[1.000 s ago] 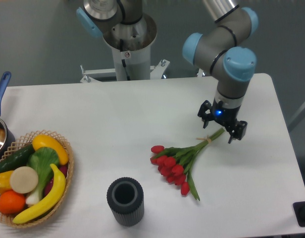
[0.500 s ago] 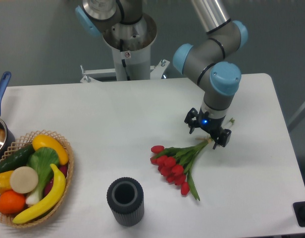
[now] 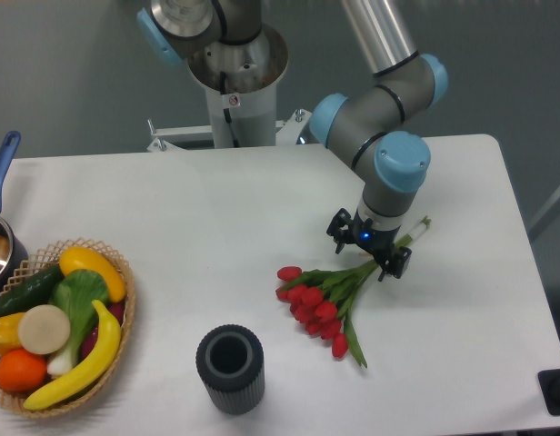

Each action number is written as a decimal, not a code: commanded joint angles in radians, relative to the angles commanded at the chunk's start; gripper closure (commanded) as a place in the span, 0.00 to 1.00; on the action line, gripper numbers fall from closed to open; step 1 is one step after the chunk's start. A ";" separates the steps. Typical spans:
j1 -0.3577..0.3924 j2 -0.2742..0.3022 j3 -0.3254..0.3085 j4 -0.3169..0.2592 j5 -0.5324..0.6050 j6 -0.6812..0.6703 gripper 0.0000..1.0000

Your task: Pick up the flowers from the table

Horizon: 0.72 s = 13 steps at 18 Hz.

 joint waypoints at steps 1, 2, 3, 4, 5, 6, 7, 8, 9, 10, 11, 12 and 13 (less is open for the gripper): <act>0.002 -0.006 0.002 0.002 0.000 0.002 0.00; 0.000 -0.008 0.005 0.002 0.000 0.003 0.00; 0.000 -0.012 0.008 0.003 0.000 0.006 0.00; 0.002 -0.017 0.012 0.005 0.002 0.008 0.00; 0.000 -0.020 0.012 0.005 0.000 0.009 0.00; 0.000 -0.022 0.014 0.005 0.002 0.009 0.00; 0.000 -0.023 0.014 0.006 0.002 0.018 0.04; 0.002 -0.023 0.014 0.005 0.002 0.035 0.18; 0.002 -0.023 0.011 0.005 0.002 0.047 0.32; 0.002 -0.023 0.011 0.005 0.002 0.052 0.40; 0.002 -0.022 0.011 0.005 0.002 0.051 0.50; 0.002 -0.022 0.011 0.005 0.003 0.051 0.60; 0.002 -0.023 0.009 0.005 0.003 0.051 0.64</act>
